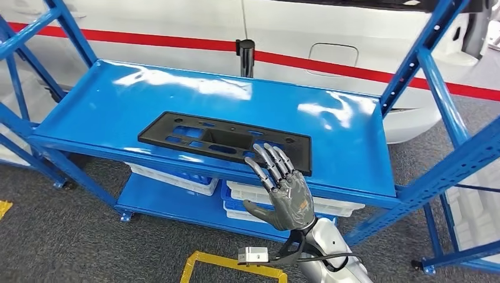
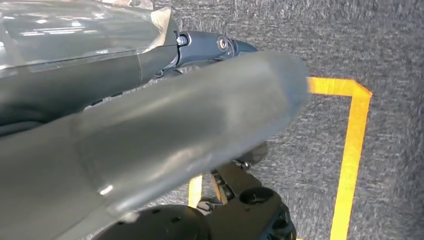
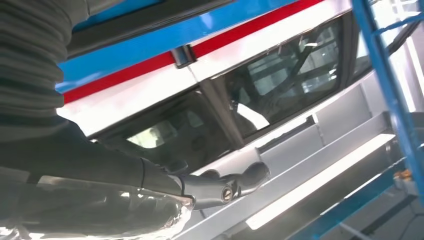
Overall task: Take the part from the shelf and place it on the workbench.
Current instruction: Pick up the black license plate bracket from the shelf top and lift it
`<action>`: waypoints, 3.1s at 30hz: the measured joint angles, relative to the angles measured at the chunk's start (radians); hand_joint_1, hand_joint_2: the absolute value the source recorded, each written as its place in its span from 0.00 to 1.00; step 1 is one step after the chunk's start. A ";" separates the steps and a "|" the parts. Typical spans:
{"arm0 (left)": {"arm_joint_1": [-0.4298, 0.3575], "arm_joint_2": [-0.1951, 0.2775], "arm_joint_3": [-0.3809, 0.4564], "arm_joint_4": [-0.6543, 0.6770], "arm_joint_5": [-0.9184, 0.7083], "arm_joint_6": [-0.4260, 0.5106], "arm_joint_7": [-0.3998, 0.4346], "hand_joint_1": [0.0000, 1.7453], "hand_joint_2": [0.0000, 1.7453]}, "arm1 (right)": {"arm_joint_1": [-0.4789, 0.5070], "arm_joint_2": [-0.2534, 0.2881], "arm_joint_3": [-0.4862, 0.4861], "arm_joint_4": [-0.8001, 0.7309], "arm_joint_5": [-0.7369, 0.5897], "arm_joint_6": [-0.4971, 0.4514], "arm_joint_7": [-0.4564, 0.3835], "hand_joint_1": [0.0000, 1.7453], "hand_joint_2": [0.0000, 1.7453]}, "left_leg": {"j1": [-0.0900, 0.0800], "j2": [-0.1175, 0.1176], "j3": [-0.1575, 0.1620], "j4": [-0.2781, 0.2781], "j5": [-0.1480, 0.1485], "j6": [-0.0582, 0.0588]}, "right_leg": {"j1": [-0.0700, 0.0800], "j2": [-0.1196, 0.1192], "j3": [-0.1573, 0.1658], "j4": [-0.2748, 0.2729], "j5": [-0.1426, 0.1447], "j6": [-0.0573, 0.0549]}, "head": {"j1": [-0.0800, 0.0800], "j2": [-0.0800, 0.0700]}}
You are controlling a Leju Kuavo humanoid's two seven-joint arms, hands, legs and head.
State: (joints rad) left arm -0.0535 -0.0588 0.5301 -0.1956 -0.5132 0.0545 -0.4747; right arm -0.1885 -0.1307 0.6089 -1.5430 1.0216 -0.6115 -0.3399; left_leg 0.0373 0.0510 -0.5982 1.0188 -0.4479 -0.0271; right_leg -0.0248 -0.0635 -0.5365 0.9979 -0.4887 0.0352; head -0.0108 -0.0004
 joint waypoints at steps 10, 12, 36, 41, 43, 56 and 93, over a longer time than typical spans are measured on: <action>0.002 0.000 0.001 0.000 -0.001 0.002 -0.010 0.00 0.00 | 0.009 -0.008 0.012 0.018 -0.027 -0.013 0.004 0.00 0.00 | -0.027 -0.073 0.012 -0.014 0.004 0.065 | 0.004 0.059 -0.145 0.259 -0.085 0.018 | 0.013 0.000; 0.002 -0.002 0.001 0.000 -0.002 0.004 -0.010 0.00 0.00 | 0.007 -0.007 0.012 0.023 -0.035 -0.019 0.014 0.00 0.25 | -0.031 -0.084 0.017 -0.013 0.001 0.064 | 0.010 0.061 -0.088 0.120 -0.021 0.020 | 0.014 0.000; -0.003 -0.013 0.001 0.000 -0.033 0.012 0.000 0.00 0.00 | -0.146 0.137 0.015 0.270 0.159 0.003 0.248 0.00 1.00 | -0.031 -0.084 0.021 -0.016 -0.003 0.049 | 0.027 0.067 -0.036 0.005 0.030 -0.029 | 0.013 0.000; -0.003 -0.013 0.001 0.000 -0.033 0.012 0.000 0.00 0.00 | -0.149 0.139 0.016 0.284 0.161 0.004 0.250 0.00 1.00 | -0.034 -0.084 0.021 -0.016 -0.003 0.049 | 0.025 0.067 -0.036 0.005 0.030 -0.029 | 0.013 0.000; -0.003 -0.013 0.002 0.000 -0.031 0.010 0.000 0.00 0.00 | -0.152 0.142 0.017 0.290 0.168 0.006 0.262 0.00 1.00 | -0.034 -0.084 0.021 -0.016 -0.003 0.049 | 0.025 0.067 -0.036 0.005 0.030 -0.029 | 0.013 0.000; -0.028 -0.021 0.000 0.000 -0.069 -0.006 0.024 0.00 0.00 | -0.224 0.170 -0.004 0.405 0.246 0.004 0.389 0.00 1.00 | -0.034 -0.084 0.021 -0.016 -0.003 0.049 | 0.025 0.067 -0.036 0.005 0.030 -0.029 | 0.013 0.000; -0.065 -0.043 -0.003 -0.001 -0.065 0.000 0.085 0.00 0.00 | -0.524 0.349 -0.003 0.897 0.492 0.180 0.657 0.96 1.00 | -0.034 -0.084 0.021 -0.016 -0.003 0.049 | 0.025 0.067 -0.036 0.006 0.030 -0.029 | 0.013 0.000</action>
State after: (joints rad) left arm -0.1188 -0.1016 0.5271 -0.1968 -0.5785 0.0541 -0.3900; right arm -0.7120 0.2188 0.6059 -0.6456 1.5138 -0.4314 0.3168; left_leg 0.0036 -0.0326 -0.5774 1.0030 -0.4508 0.0222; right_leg 0.0001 0.0039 -0.5729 1.0036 -0.4583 0.0067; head 0.0025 -0.0003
